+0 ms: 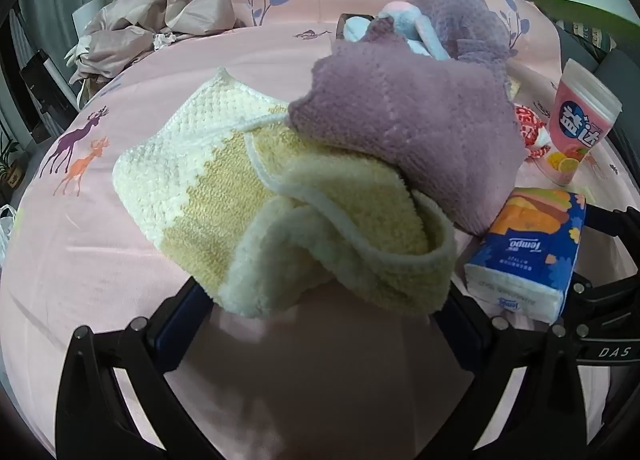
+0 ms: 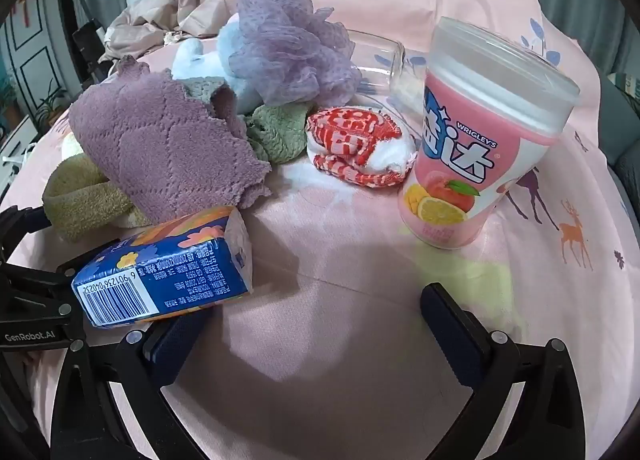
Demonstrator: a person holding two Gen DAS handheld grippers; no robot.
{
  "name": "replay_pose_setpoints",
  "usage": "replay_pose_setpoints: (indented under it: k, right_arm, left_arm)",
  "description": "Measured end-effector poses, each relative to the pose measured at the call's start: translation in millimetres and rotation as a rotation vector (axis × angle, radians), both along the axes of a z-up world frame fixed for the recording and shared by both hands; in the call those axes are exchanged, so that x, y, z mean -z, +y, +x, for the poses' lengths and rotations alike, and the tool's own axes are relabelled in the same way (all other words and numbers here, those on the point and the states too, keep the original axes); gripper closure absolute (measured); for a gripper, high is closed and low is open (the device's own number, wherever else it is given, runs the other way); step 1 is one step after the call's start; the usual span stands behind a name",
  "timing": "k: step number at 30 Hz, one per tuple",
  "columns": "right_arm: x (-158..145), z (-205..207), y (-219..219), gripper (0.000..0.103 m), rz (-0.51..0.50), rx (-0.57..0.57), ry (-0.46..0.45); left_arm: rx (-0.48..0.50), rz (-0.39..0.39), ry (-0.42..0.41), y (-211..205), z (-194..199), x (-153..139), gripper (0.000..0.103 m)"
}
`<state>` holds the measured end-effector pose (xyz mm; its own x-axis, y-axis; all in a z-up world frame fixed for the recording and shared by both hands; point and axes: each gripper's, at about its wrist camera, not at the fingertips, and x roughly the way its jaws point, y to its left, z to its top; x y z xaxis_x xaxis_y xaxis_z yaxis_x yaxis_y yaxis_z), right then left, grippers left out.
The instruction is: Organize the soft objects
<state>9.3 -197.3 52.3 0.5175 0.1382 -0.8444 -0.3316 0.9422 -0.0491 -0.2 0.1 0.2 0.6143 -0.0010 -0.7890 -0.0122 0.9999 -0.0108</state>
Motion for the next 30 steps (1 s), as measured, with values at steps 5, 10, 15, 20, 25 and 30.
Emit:
replay_pose_setpoints:
  k: [5,10,15,20,25,30]
  right_arm:
    - [0,0,0,0.0,-0.001,0.0,0.001]
    - [0,0,0,0.0,0.0,0.0,0.0]
    - [0,0,0,0.0,0.0,0.0,0.001]
    - [0,0,0,0.0,0.0,0.0,0.0]
    - [0,0,0,0.0,0.0,0.0,0.0]
    - [0,0,0,0.0,0.0,0.0,0.0]
  left_arm:
    - [0.0,0.005,0.006,-1,0,0,0.001]
    - [-0.006,0.007,0.007,0,0,1,0.001]
    - [-0.007,0.009,0.006,-4,-6,1,0.001]
    - [-0.007,0.009,0.0,-5,-10,2,0.001]
    - [-0.003,0.006,0.003,0,-11,-1,0.001]
    - [-0.004,0.009,0.003,-1,-11,-1,0.001]
